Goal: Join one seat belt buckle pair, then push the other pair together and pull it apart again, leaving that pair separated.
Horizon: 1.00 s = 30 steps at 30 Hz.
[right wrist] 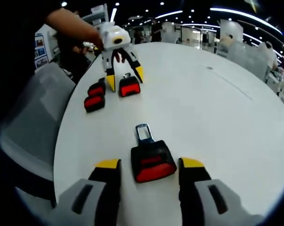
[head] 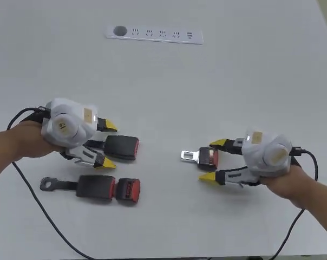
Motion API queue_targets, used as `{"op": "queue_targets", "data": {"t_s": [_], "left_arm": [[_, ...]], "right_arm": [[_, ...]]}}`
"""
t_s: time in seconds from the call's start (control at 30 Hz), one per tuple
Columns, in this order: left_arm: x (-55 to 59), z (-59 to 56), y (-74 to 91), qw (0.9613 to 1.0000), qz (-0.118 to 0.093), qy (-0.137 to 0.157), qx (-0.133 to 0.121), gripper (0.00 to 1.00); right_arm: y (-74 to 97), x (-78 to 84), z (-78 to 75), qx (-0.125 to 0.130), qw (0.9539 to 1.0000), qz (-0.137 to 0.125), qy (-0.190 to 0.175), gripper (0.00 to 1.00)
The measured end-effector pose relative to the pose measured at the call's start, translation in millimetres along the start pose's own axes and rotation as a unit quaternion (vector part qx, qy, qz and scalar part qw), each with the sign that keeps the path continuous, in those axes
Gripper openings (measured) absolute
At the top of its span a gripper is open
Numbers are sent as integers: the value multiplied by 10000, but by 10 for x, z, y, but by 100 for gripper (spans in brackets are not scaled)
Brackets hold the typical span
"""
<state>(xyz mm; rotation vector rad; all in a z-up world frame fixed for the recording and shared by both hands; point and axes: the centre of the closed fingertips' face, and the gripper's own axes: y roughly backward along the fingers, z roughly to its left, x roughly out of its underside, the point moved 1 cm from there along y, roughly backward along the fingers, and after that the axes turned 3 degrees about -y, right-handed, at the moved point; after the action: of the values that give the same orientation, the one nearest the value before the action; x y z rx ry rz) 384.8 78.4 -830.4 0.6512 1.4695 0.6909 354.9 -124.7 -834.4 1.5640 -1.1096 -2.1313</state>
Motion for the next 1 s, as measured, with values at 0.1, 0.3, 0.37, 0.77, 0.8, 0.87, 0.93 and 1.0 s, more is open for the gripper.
{"op": "queue_targets", "data": {"t_s": [0.1,0.3,0.37,0.77,0.8,0.87,0.93,1.0], "left_arm": [[1,42,-4,10000,22,23,-41,42],[-24,58,39,9999,3,-96,51,36],[-28,58,41,9999,5,-108,54,36],[-17,59,53,10000,-36,-24,21,35],[-15,57,49,10000,-51,7,18,35],[-14,53,45,10000,-81,44,14,35],[-12,49,42,9999,-96,86,13,35],[-11,45,36,9999,-107,94,13,35]], "right_arm": [[-4,-6,0,-49,10000,-42,26,47],[-27,-9,-32,-92,9997,-137,152,38],[-23,5,-35,-104,9995,-197,211,38],[10,-78,4,-103,9986,-523,-43,37],[10,-82,9,-98,9984,-550,-63,37],[2,-74,-5,-81,9981,-592,-114,37],[-9,-67,-5,-54,9981,-607,-102,37],[-15,-77,-3,-39,9977,-655,-145,37]]}}
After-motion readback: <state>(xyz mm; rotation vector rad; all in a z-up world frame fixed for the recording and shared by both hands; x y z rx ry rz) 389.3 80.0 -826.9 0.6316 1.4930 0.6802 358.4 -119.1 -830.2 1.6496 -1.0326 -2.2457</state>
